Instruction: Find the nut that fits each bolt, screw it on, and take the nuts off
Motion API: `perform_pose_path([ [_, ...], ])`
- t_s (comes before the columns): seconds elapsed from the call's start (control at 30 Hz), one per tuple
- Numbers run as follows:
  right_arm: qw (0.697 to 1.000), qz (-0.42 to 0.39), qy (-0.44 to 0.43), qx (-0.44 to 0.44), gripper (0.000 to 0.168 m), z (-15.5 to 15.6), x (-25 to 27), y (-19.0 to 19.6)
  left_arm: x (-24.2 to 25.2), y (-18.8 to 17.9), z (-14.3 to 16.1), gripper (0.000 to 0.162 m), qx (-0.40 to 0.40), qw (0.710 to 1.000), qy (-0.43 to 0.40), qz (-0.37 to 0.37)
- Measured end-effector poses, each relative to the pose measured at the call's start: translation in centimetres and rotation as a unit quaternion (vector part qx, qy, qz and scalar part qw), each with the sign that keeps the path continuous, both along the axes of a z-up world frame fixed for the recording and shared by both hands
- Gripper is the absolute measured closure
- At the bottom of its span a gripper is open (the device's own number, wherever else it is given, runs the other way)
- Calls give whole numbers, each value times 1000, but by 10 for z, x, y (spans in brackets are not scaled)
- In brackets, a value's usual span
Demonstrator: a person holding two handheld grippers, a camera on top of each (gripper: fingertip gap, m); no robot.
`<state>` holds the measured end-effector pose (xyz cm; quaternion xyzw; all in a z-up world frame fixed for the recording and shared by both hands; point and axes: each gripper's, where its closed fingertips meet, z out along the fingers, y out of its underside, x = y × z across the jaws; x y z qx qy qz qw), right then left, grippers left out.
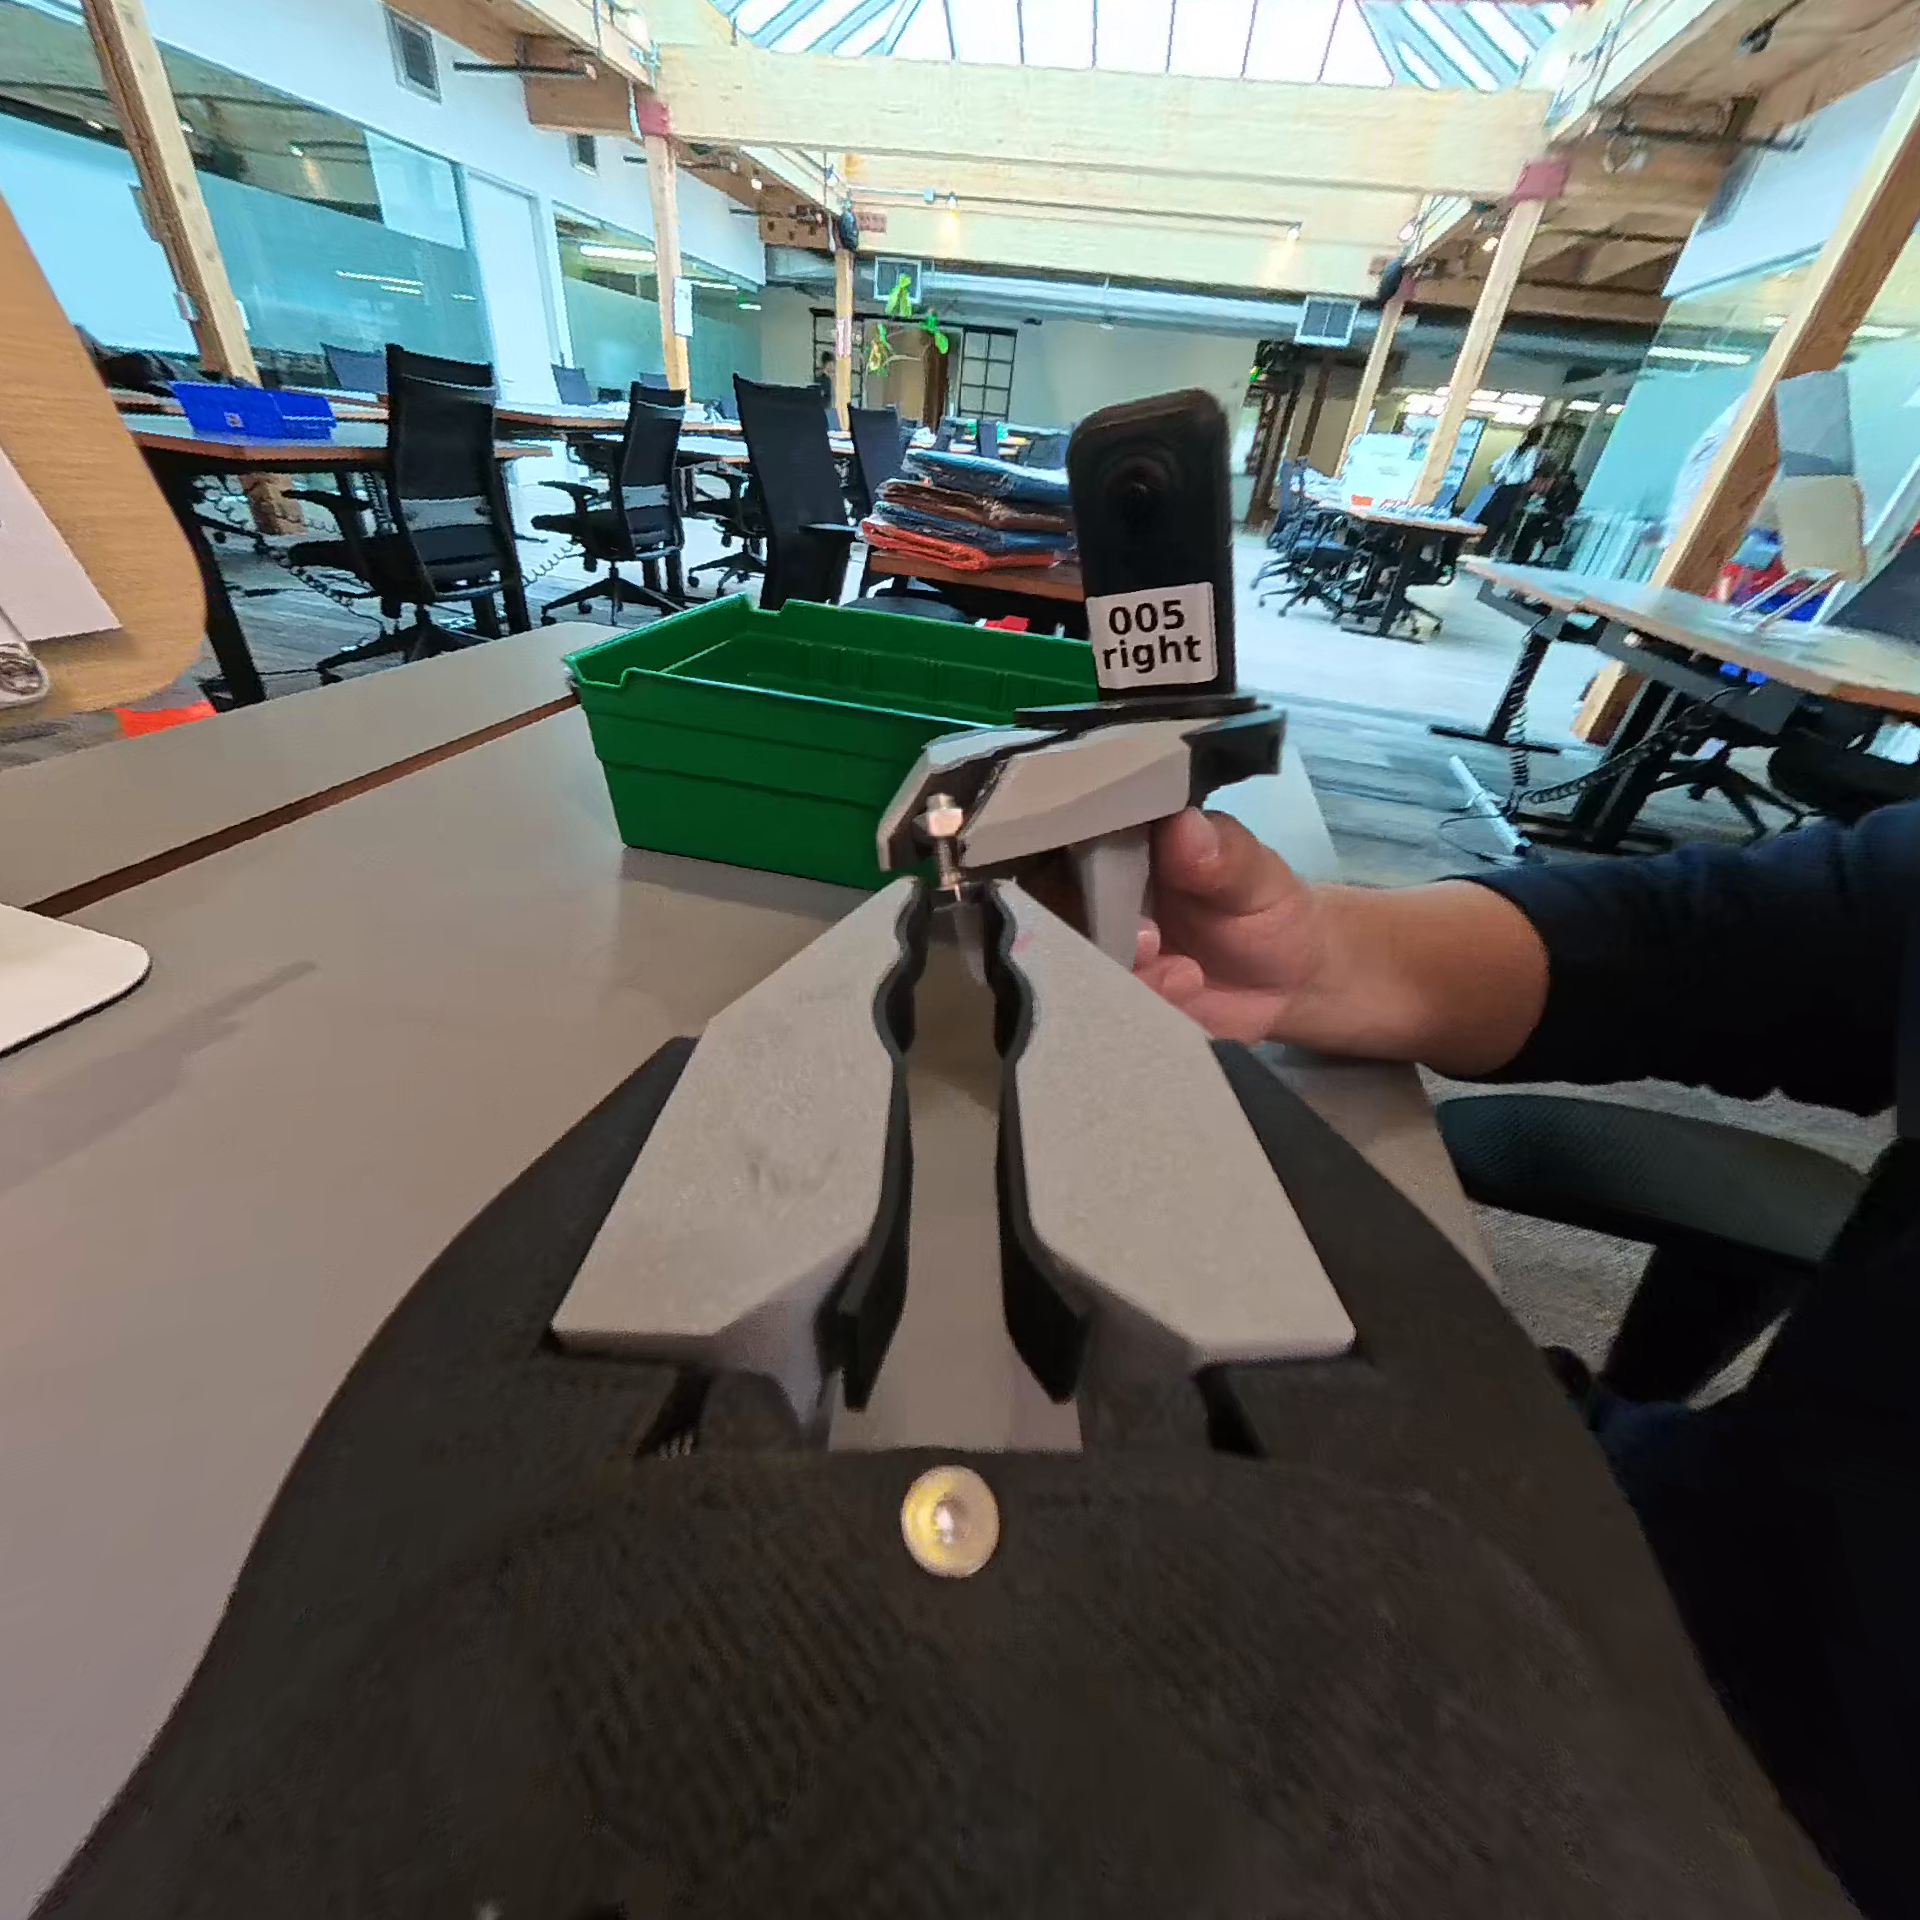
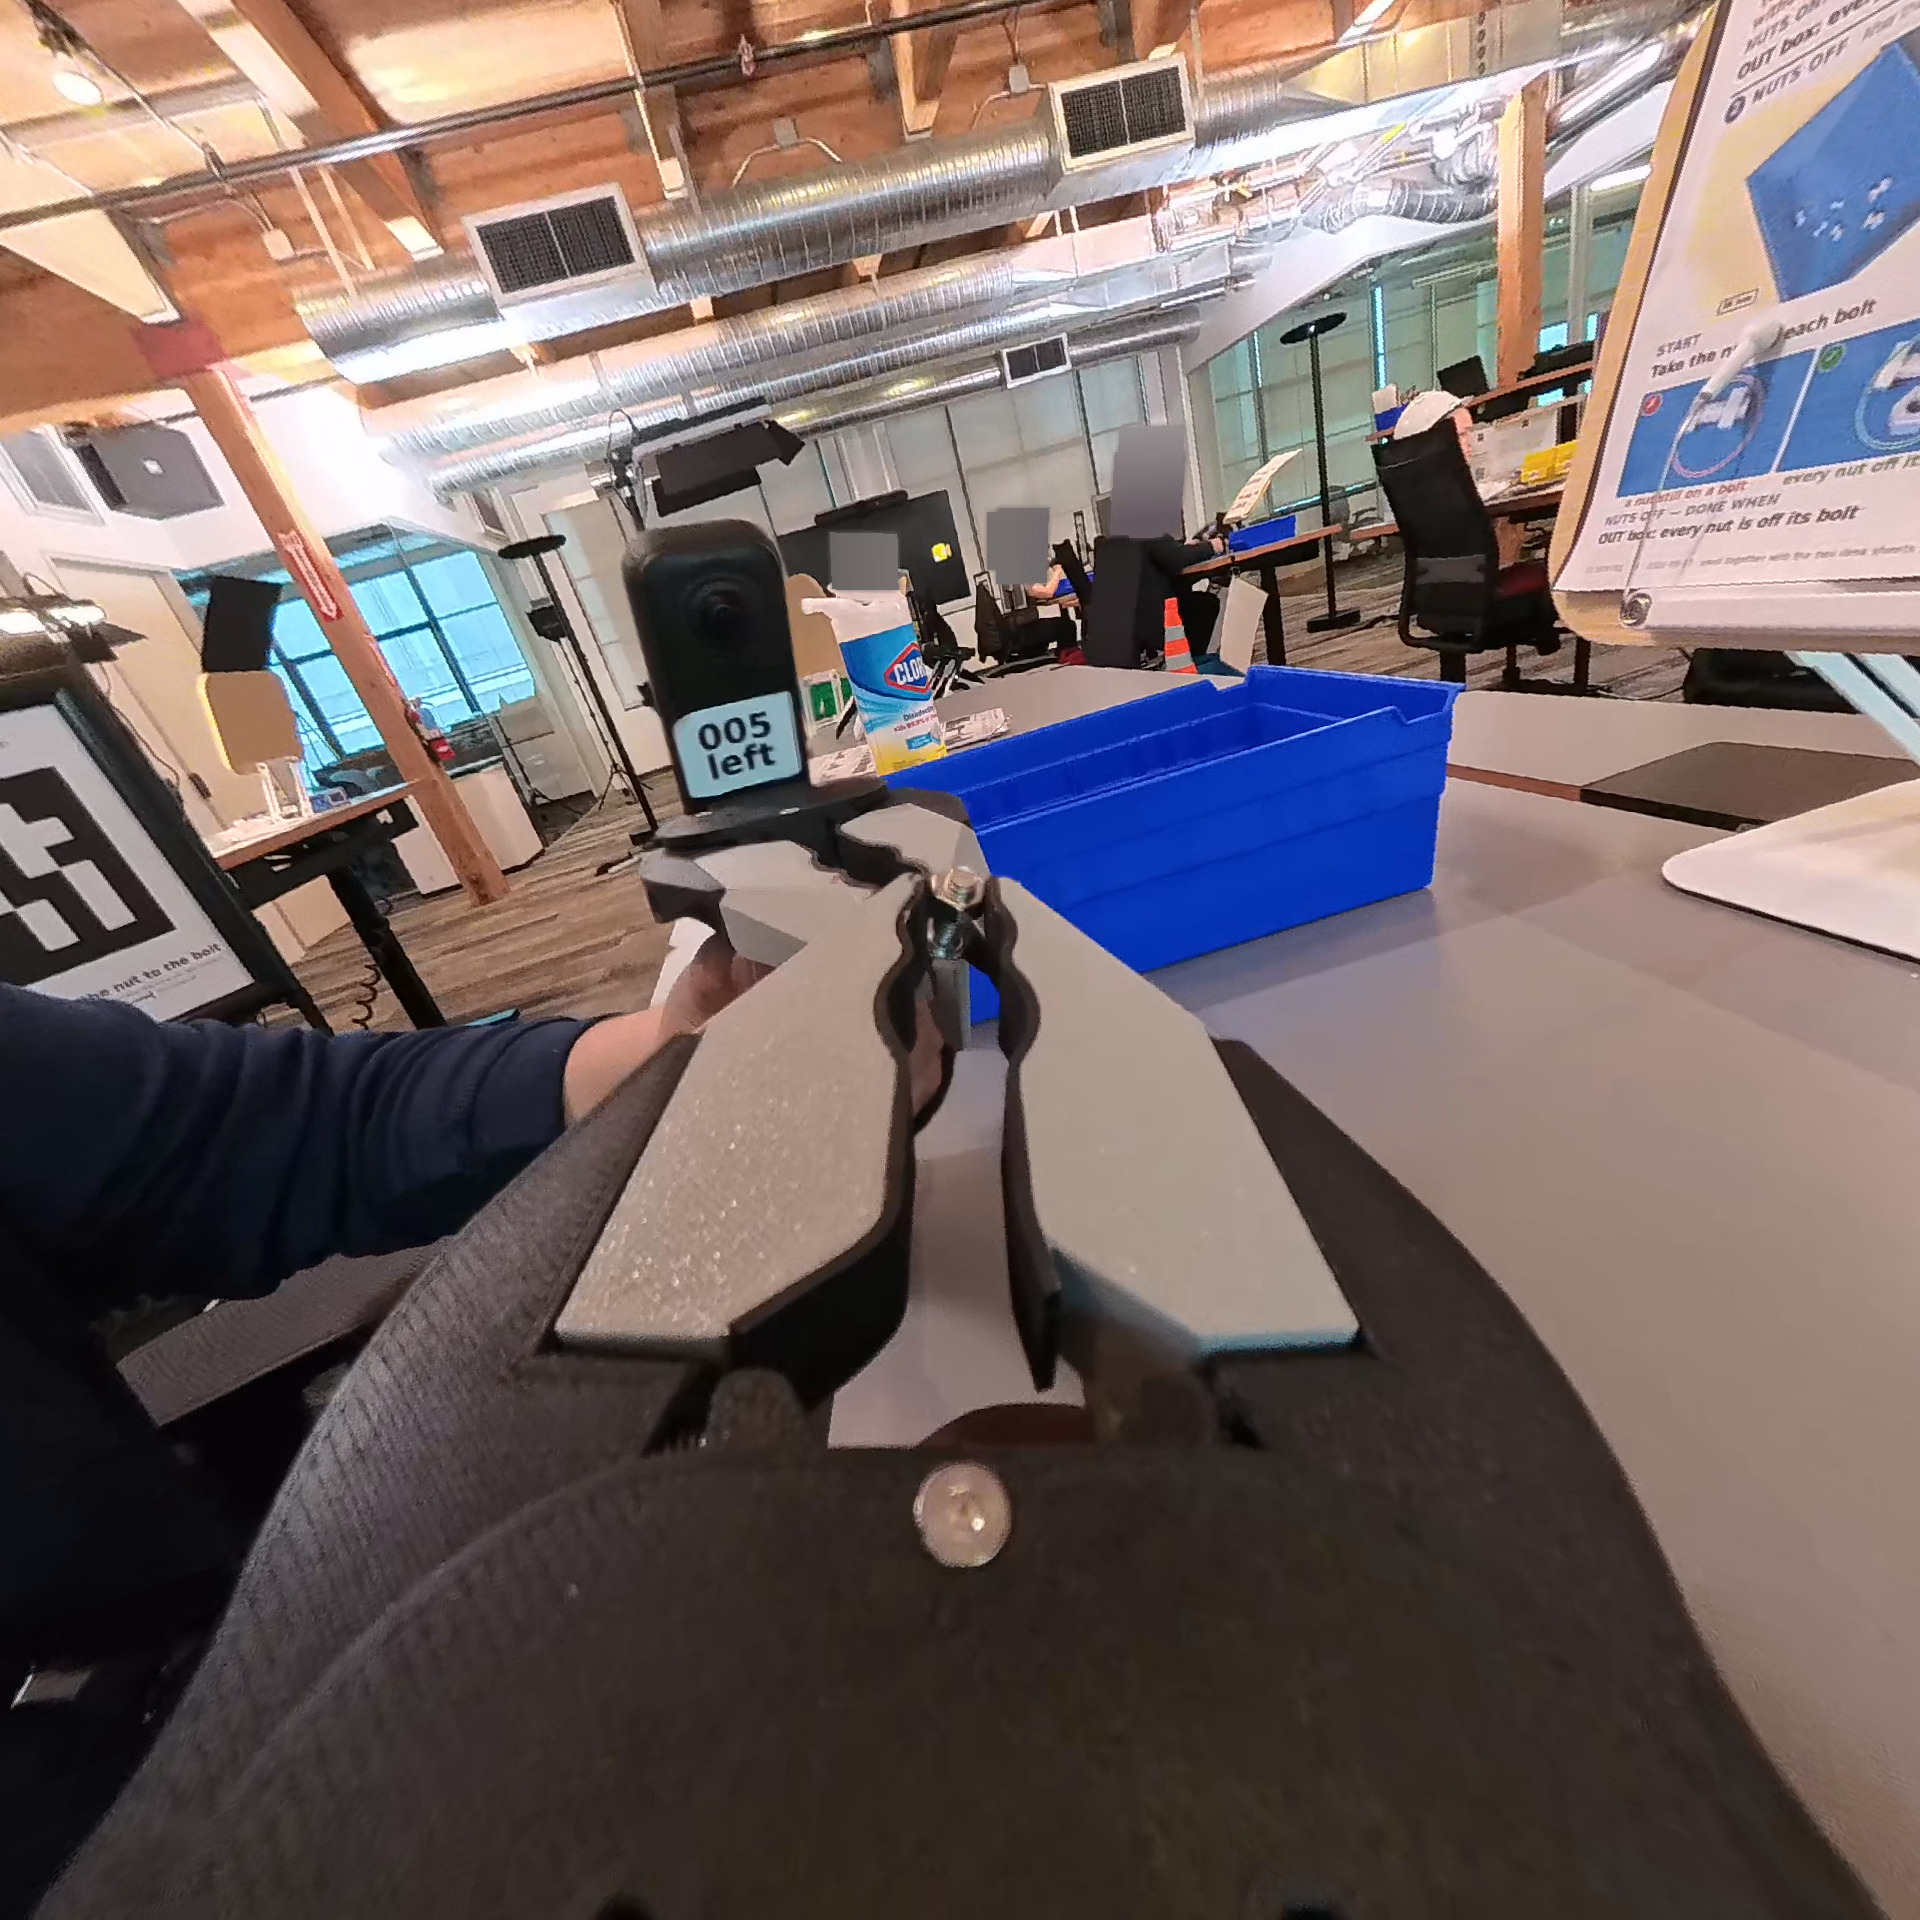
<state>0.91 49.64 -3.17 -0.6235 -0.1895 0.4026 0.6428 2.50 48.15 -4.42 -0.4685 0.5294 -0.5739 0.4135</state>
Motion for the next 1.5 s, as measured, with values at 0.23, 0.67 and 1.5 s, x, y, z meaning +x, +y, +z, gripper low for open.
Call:
perform_pose_path([
  [0.23, 999, -17, -37, 1, 161, -6, -1, 2, 4, 0, -10, 151, 68, 997, 25, 34],
  [0.67, 998, -25, -56, 7, 159, -8, -3, 3, 9, -1, -18, 155, 52, 997, 39, 31],
  [1.5, 998, 11, -53, -12, 153, -13, -10, -3, 13, -4, -26, 155, 190, 976, 59, 88],
])
